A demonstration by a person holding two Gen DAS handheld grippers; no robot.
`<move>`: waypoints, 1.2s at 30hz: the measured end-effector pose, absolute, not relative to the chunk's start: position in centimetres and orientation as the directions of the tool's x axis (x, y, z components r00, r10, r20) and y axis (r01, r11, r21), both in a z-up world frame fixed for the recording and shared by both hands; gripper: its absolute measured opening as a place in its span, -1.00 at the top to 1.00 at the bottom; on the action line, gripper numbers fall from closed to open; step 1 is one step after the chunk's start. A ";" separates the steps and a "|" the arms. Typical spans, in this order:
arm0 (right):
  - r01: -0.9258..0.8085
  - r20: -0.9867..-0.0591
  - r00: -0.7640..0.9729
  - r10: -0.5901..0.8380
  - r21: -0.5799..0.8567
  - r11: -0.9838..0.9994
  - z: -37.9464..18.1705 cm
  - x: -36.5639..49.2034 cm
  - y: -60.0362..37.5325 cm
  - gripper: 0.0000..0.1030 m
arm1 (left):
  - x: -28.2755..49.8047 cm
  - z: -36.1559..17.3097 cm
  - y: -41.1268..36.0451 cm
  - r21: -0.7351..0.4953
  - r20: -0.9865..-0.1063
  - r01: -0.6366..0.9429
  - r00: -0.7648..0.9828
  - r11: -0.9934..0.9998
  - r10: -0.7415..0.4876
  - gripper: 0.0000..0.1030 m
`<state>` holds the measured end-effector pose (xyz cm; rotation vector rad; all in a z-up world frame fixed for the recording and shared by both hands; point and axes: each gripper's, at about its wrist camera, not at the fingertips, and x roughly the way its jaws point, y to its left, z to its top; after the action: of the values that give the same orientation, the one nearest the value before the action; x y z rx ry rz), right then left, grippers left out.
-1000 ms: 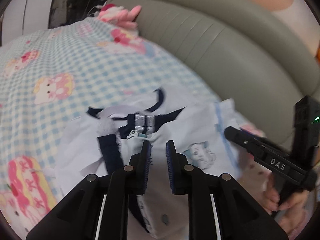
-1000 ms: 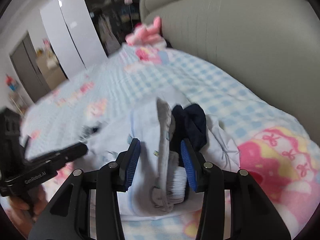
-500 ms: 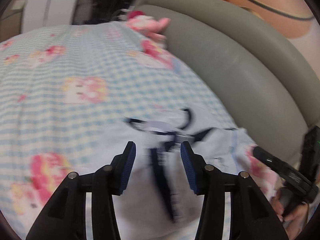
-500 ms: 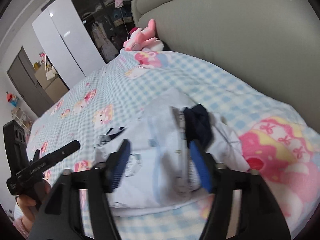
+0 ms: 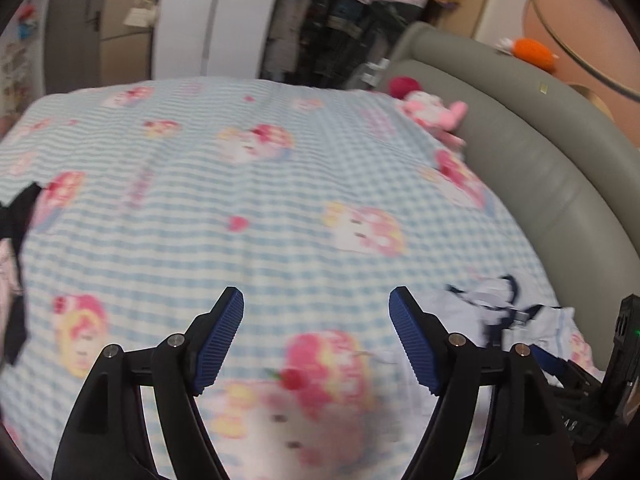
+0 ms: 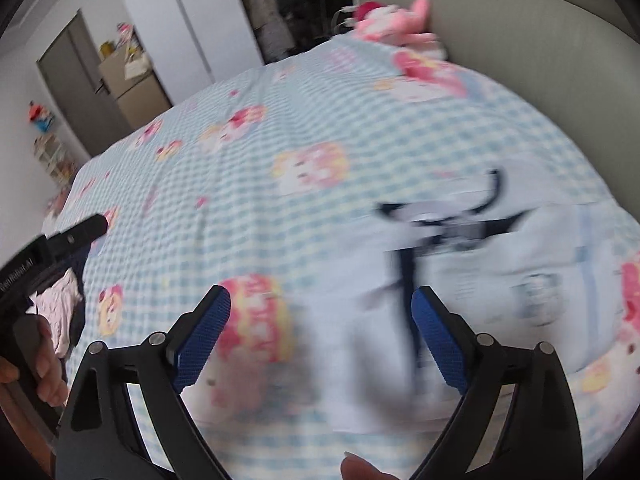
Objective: Fold clothes
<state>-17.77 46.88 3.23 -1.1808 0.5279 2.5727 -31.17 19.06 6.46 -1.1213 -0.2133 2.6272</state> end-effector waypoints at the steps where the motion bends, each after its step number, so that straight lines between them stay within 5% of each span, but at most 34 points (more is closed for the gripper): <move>1: -0.368 -0.771 -0.633 0.074 0.215 -0.905 3.1 -18.4 45.5 -0.83 | -31.2 6.6 17.8 -0.236 -0.688 -0.177 -0.664 -0.955 0.293 -0.52; 17: -0.240 -0.778 -0.628 0.016 0.174 -0.955 5.0 -19.6 28.8 -0.86 | -25.3 6.8 2.0 -0.147 -0.712 -0.019 -0.692 -0.989 0.119 -0.60; 36: -0.195 -0.735 -0.672 0.095 0.052 -0.979 5.8 -4.0 18.1 -0.99 | -3.8 6.7 -3.3 -0.105 -0.684 0.048 -0.729 -0.993 0.037 -0.62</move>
<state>-3.98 18.06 5.83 -1.1890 0.1892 2.7287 -3.85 -3.28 6.66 -1.1588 -0.1813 2.9209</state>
